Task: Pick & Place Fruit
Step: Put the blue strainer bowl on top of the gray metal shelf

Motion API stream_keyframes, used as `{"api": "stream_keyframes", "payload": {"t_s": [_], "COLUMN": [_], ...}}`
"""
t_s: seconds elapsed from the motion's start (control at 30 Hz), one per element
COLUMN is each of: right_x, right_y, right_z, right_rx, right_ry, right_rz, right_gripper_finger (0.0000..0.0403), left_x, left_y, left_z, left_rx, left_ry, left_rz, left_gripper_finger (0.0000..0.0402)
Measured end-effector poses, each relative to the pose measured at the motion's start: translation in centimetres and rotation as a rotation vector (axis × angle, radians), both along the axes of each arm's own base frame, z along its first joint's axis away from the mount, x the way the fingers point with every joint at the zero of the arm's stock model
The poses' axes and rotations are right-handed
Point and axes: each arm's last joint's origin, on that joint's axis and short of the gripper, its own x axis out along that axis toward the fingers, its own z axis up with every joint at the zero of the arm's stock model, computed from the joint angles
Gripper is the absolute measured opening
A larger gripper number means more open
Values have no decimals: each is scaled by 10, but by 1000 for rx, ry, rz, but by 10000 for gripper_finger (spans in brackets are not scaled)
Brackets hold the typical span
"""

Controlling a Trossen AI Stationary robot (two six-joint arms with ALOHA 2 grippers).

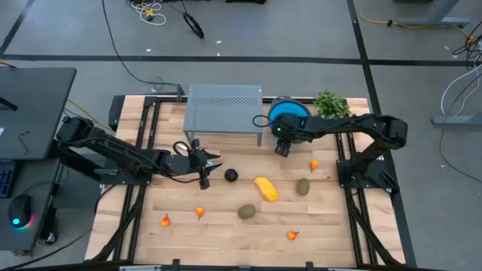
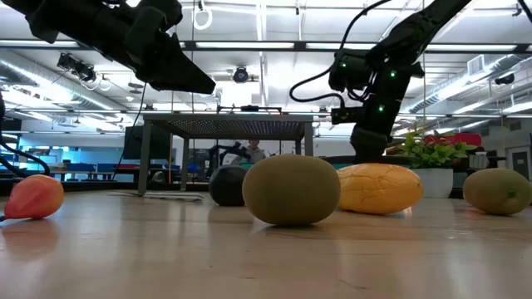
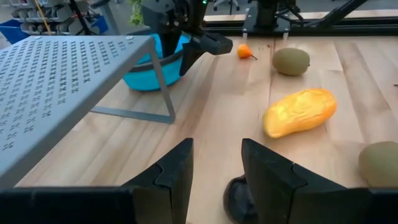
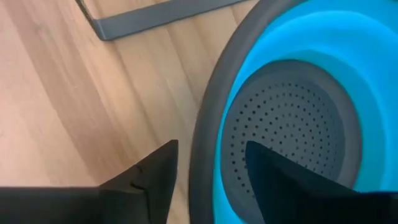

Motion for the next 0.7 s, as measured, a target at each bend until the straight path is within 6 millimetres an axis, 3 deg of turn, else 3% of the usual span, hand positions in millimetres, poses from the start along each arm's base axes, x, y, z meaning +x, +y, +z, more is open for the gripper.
{"api": "stream_keyframes", "payload": {"t_s": [0.43, 0.7], "right_x": [-5, -15], "right_y": [2, 5], "right_z": [-1, 15], "right_rx": [36, 29], "right_ry": [45, 36], "right_rz": [-8, -12], "right_gripper_finger": [26, 10], "left_x": [0, 0], "left_y": [-1, -1], "left_z": [0, 0], "left_rx": [14, 11], "left_ry": [10, 9], "left_rz": [-31, -30], "left_gripper_finger": [146, 146]}}
